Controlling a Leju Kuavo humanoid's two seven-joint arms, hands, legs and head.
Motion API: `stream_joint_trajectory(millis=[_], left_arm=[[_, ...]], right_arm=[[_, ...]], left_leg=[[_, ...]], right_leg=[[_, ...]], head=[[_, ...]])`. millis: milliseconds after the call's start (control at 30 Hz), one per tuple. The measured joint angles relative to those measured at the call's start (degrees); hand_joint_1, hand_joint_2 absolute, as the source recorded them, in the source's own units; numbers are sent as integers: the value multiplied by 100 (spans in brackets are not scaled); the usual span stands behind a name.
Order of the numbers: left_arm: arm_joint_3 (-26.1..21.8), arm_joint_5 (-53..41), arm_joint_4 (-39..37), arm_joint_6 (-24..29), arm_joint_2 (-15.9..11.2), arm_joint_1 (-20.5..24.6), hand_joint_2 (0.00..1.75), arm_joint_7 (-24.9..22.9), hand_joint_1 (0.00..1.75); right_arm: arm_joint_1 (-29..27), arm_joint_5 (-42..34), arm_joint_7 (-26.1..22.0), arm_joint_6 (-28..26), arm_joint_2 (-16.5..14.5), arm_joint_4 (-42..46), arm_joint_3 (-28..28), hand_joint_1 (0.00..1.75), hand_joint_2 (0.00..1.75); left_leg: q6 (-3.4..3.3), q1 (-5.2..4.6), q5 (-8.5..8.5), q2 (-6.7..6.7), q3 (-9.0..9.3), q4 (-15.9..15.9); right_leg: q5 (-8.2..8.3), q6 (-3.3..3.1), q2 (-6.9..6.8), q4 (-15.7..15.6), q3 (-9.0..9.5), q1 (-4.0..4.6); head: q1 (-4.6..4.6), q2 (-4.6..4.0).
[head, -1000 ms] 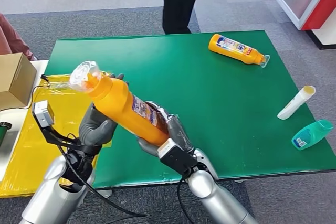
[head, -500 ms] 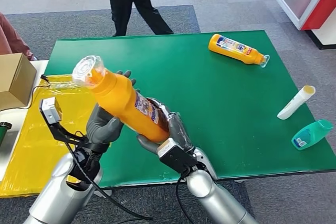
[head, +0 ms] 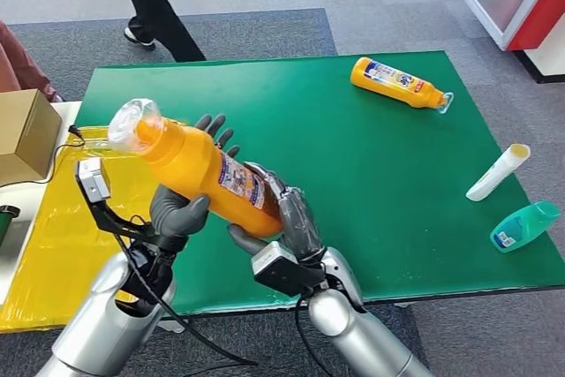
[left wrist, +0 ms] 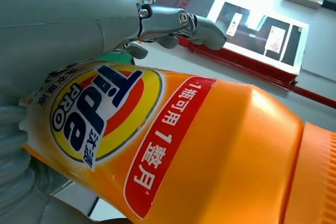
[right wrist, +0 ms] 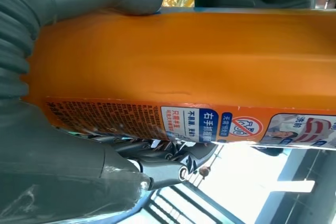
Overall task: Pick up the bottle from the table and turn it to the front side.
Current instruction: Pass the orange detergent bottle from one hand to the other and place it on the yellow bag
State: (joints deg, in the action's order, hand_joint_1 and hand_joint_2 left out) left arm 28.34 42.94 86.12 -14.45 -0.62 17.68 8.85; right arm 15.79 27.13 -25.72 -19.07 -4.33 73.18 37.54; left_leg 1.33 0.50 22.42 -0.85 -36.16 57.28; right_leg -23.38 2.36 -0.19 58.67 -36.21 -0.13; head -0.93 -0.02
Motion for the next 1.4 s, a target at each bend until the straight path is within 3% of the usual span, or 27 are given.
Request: stream_joint_trajectory(millis=[400, 433, 533, 567, 1100, 1133, 1267, 1400], left_arm=[[173, -278, -282, 25, -334, 103, 175, -446, 0], [190, -282, -297, 28, -361, 96, 175, -456, 20], [235, -286, -325, 37, -420, 78, 175, -466, 151], [246, -296, -330, 45, -433, 71, 175, -464, 175], [246, -485, -326, 185, -478, -50, 175, -279, 175], [244, -494, -325, 185, -478, -58, 175, -268, 175], [233, -545, -322, 206, -481, -81, 175, -219, 175], [146, -805, -263, 418, -506, -167, 175, -18, 175]], right_arm=[[44, 376, 143, -516, 9, -356, 222, 175, 175], [54, 390, 143, -544, 9, -385, 236, 175, 175], [83, 430, 143, -599, 9, -468, 265, 175, 175], [91, 439, 144, -610, 9, -493, 273, 175, 175], [94, 499, 234, -738, 9, -566, 376, 175, 175], [93, 499, 238, -739, 9, -569, 378, 168, 175], [95, 469, 284, -671, 9, -599, 381, 0, 175], [143, 218, 457, -364, 11, -722, 366, 0, 175]], left_leg=[[0, 0, 0, 0, 0, 0], [0, 0, 0, 0, 0, 0], [0, 0, 0, 0, 0, 0], [0, 0, 0, 0, 0, 0], [0, 0, 0, 0, -1, 0], [0, 0, 0, 0, -1, 0], [0, 0, 0, 0, 0, 0], [1, 0, 0, -1, 0, 0]], right_leg=[[0, 0, 0, 1, 0, 0], [0, 0, 0, 1, 0, 0], [0, 0, 0, 1, 1, 0], [0, 0, 0, 1, 1, 0], [0, 0, 0, 1, 1, 0], [0, 0, 0, 1, 1, 0], [0, 0, 0, 1, 1, 0], [0, 0, 1, 1, -1, 0]], head=[[1, 0], [1, 0], [0, 0], [0, 0], [1, 0], [1, 0], [1, 0], [0, 0]])
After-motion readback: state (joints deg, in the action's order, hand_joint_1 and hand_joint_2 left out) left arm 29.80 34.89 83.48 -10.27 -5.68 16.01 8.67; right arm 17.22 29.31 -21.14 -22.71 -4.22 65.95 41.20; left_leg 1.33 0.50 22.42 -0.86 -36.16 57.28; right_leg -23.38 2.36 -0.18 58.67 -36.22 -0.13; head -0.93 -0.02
